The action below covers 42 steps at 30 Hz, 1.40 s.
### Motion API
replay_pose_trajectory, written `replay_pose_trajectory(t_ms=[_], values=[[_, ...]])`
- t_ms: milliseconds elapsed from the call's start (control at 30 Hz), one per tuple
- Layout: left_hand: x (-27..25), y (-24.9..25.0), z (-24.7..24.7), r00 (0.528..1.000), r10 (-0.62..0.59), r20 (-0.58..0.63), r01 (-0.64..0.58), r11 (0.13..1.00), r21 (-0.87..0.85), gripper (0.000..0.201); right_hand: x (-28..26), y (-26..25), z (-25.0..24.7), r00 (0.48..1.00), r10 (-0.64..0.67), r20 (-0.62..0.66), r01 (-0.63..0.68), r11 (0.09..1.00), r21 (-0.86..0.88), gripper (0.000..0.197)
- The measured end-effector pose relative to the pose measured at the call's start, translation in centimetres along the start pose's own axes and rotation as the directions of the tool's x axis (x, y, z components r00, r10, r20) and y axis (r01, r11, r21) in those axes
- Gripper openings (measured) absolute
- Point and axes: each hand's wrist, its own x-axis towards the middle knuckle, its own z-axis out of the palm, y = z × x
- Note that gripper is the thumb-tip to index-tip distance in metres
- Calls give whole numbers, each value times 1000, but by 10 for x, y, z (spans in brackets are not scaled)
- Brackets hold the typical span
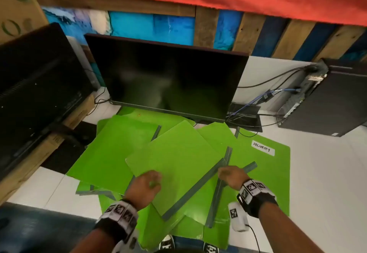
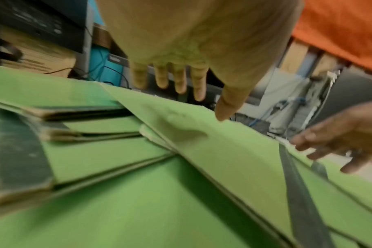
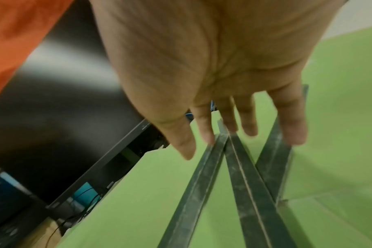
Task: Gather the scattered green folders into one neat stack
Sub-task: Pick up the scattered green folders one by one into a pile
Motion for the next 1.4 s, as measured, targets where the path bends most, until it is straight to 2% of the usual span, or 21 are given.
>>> replay_pose_trajectory(t_ms=[67, 133, 200, 267, 333, 467, 633, 700, 800, 867, 900, 967, 1000, 1067, 1100, 1167, 1200, 1233, 1300, 1367, 1400], values=[[13, 5, 12, 998, -28, -54, 39, 975, 217, 56, 6, -4, 1, 985, 144, -91, -138, 988, 70, 46], [18, 20, 25, 993, -107, 45, 81, 917, 391, 77, 5, -13, 1, 966, 241, -98, -230, 967, 113, 61], [21, 32, 41, 975, -156, 160, 70, 894, 443, 81, 2, -19, 4, 947, 316, -62, -291, 923, 253, 79], [24, 42, 56, 961, -116, 252, -7, 898, 440, 76, 9, -15, 7, 916, 400, -38, -348, 838, 420, 94], [25, 54, 62, 949, -49, 312, -80, 919, 386, 70, 16, -8, 10, 891, 454, 5, -390, 760, 520, 90], [25, 54, 61, 936, 39, 349, -128, 963, 236, 61, 14, 6, 10, 883, 467, 36, -392, 695, 602, 51], [20, 39, 56, 901, 84, 425, -75, 996, -38, 47, 11, 7, 17, 871, 492, 18, -377, 642, 668, 67], [13, 36, 58, 889, 118, 441, -87, 992, -90, 45, 10, 2, 18, 869, 495, -2, -378, 666, 644, 71], [9, 33, 53, 928, 152, 339, -109, 984, -143, 42, 3, -1, 14, 865, 501, -36, -385, 708, 593, 65], [9, 25, 45, 990, 106, 96, -103, 994, -34, 47, -3, 4, 8, 866, 499, -22, -397, 714, 577, 62], [9, 20, 41, 996, 49, -76, -48, 999, 16, 52, -8, 6, 4, 859, 511, -19, -408, 706, 579, 61], [9, 14, 32, 927, -136, -348, 137, 990, -23, 56, -19, 9, -4, 837, 547, -26, -407, 654, 638, 58], [8, 17, 29, 875, -249, -416, 230, 968, -97, 59, -23, 10, -5, 830, 556, -40, -393, 636, 664, 57], [3, 31, 24, 818, -453, -355, 322, 872, -370, 66, -30, 6, -3, 821, 571, -30, -382, 586, 715, 56], [1, 41, 23, 826, -512, -237, 327, 777, -539, 68, -33, 1, 2, 820, 573, -3, -366, 528, 766, 53], [-5, 64, 20, 864, -497, 85, 397, 568, -721, 67, -39, -16, 16, 838, 538, 90, -315, 343, 885, 44], [-6, 73, 22, 869, -457, 188, 429, 509, -747, 67, -42, -26, 23, 862, 488, 133, -282, 245, 928, 44], [-6, 79, 24, 872, -445, 203, 422, 475, -772, 71, -47, -37, 29, 888, 428, 165, -250, 150, 957, 42], [-2, 80, 26, 866, -493, 86, 348, 468, -812, 73, -57, -52, 36, 926, 319, 203, -223, 29, 974, 40], [4, 71, 22, 857, -515, -15, 293, 511, -808, 64, -71, -54, 36, 941, 194, 276, -301, 115, 947, 31], [5, 66, 18, 865, -502, -24, 283, 526, -802, 62, -78, -50, 33, 934, 139, 329, -355, 258, 898, 31]])
